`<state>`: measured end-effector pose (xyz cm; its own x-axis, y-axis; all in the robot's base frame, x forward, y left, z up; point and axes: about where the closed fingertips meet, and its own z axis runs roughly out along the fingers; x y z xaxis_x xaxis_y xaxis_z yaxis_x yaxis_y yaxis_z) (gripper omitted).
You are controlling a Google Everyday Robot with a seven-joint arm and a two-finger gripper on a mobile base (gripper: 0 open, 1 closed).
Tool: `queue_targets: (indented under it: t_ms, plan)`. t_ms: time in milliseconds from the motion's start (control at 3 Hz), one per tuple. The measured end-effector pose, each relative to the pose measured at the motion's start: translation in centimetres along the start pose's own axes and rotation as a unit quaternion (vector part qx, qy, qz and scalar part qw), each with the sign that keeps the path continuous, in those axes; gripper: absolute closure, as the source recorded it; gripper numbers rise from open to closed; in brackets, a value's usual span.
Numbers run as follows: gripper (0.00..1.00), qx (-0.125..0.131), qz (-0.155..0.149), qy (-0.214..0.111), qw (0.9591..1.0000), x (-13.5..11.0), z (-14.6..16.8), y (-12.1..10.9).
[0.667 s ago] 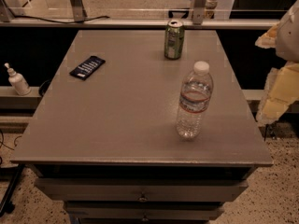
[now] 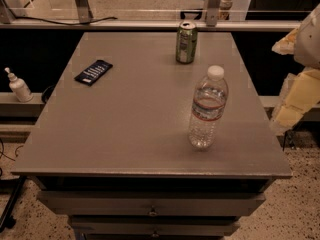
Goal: Knock water bottle over
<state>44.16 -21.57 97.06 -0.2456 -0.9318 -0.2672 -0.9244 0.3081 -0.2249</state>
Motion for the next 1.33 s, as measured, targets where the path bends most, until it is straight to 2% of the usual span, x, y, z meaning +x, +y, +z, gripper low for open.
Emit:
queue_targets:
  t_ms: [333, 667, 1000, 1333]
  plan:
    - [0.0, -0.023, 0.059, -0.047, 0.9969, 0.7, 2.4, 0.8]
    - [0.0, -0.048, 0.11, -0.105, 0.9872, 1.4, 4.3, 1.5]
    - [0.0, -0.066, 0.14, -0.177, 0.972, 0.6, 5.5, 2.1]
    - [0.0, -0.078, 0.149, -0.263, 0.9502, -2.1, 6.3, 2.4]
